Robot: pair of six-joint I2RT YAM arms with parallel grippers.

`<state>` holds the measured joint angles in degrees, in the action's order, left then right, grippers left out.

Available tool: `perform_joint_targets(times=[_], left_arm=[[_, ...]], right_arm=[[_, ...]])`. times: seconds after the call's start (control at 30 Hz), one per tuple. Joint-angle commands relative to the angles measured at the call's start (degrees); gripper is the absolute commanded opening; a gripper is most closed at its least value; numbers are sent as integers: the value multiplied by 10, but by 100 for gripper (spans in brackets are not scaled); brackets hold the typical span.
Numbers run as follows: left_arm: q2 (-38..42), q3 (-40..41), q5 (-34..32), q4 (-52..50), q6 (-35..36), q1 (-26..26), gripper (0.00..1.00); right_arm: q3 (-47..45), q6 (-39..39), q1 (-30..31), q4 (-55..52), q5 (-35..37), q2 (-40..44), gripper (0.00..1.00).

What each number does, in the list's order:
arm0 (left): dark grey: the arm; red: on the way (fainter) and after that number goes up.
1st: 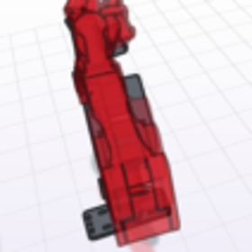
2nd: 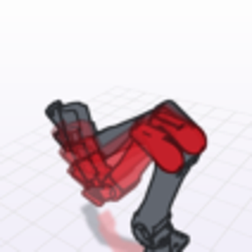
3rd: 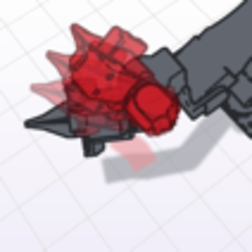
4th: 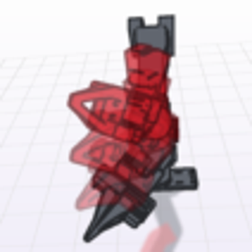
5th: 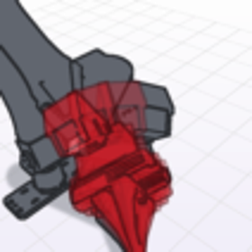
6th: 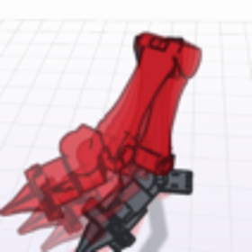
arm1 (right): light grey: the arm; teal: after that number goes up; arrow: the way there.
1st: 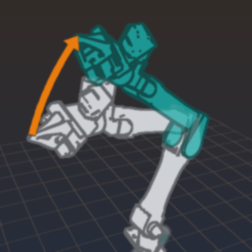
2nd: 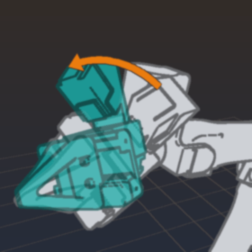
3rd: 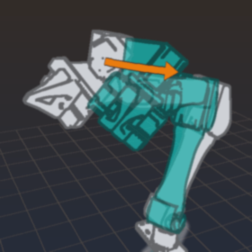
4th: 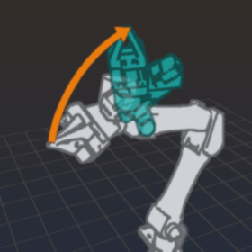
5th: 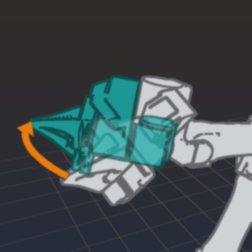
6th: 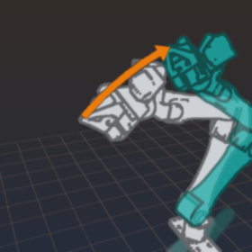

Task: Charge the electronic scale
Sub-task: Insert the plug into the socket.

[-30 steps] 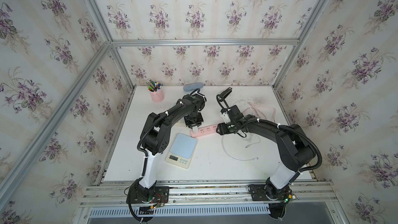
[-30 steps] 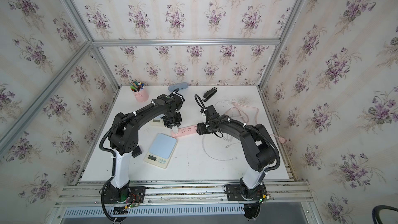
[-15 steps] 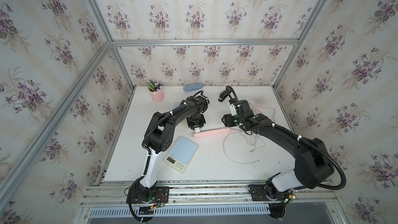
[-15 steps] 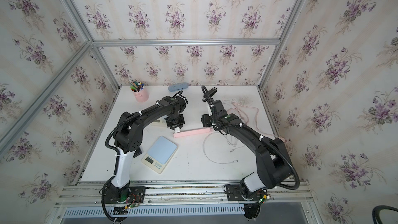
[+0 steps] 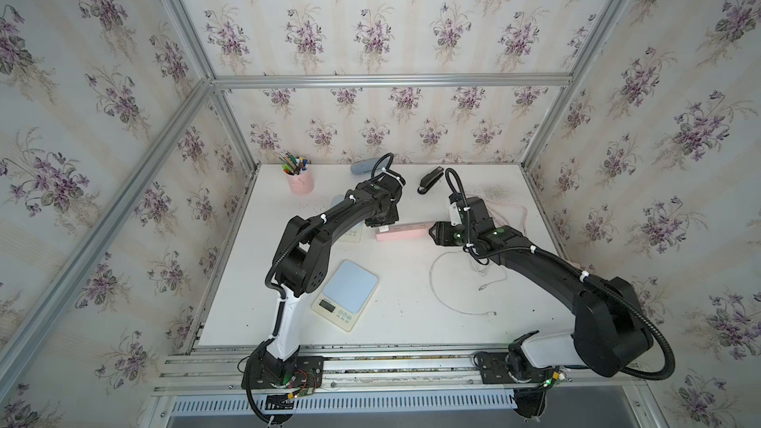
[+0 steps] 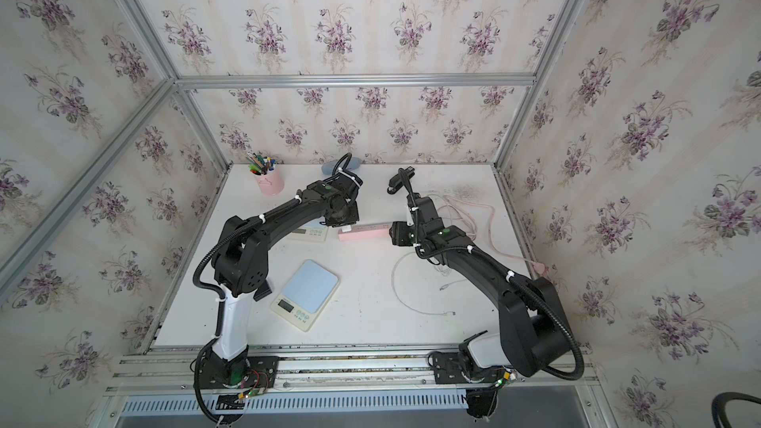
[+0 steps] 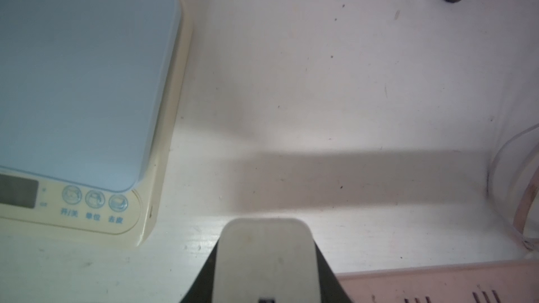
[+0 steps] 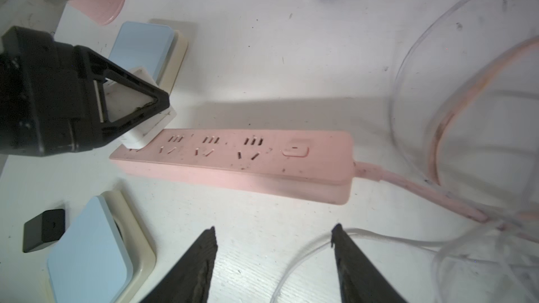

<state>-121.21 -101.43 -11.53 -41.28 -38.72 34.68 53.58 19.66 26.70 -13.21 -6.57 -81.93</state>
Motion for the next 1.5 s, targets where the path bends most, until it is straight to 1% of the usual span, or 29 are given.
perform_joint_targets(times=[0.0, 0.13, 0.23, 0.3, 0.37, 0.43, 0.47, 0.5, 0.53, 0.57, 0.67, 0.8, 0.93, 1.03, 1.1, 1.23, 1.3, 1.4, 1.47], left_arm=[[16, 38, -87, 142, 64, 7, 0], [42, 145, -98, 295, 76, 7, 0], [51, 213, -90, 402, 79, 8, 6], [56, 258, -90, 473, 84, 11, 8], [52, 281, -92, 512, 89, 15, 8], [47, 288, -92, 520, 97, 19, 12], [48, 292, -92, 524, 99, 21, 15], [48, 299, -93, 531, 101, 23, 21], [49, 307, -95, 537, 102, 25, 32], [52, 315, -96, 538, 100, 25, 40], [66, 334, -94, 532, 96, 25, 57], [96, 344, -86, 492, 94, 23, 73], [138, 355, -68, 461, 99, 17, 84], [174, 355, -28, 432, 100, 3, 85], [192, 352, 13, 416, 100, -13, 85], [203, 333, 94, 395, 87, -47, 85], [185, 288, 123, 348, 88, -59, 84], [125, 179, 170, 234, 110, -61, 76], [88, 127, 190, 175, 114, -59, 72]], right_arm=[[39, 19, 7, 38, -38, -29, 65], [86, 14, 26, 74, -73, -104, 66], [97, 12, 34, 111, -87, -169, 66], [99, 10, 34, 125, -76, -201, 66], [95, 6, 34, 132, -66, -222, 65], [84, 3, 34, 135, -57, -229, 65], [76, 0, 34, 137, -52, -230, 65], [72, -4, 34, 137, -47, -233, 64], [68, -10, 34, 136, -41, -237, 64], [66, -14, 34, 134, -36, -242, 64], [60, -27, 34, 132, -22, -257, 64], [59, -40, 34, 129, -12, -273, 63], [56, -49, 34, 128, -3, -269, 62], [57, -60, 34, 121, 7, -255, 62], [58, -69, 34, 118, 9, -245, 61], [52, -74, 34, 116, 9, -246, 60], [39, -71, 34, 123, 9, -249, 60], [15, -65, 34, 140, 6, -249, 59], [6, -63, 36, 149, 9, -250, 59]])
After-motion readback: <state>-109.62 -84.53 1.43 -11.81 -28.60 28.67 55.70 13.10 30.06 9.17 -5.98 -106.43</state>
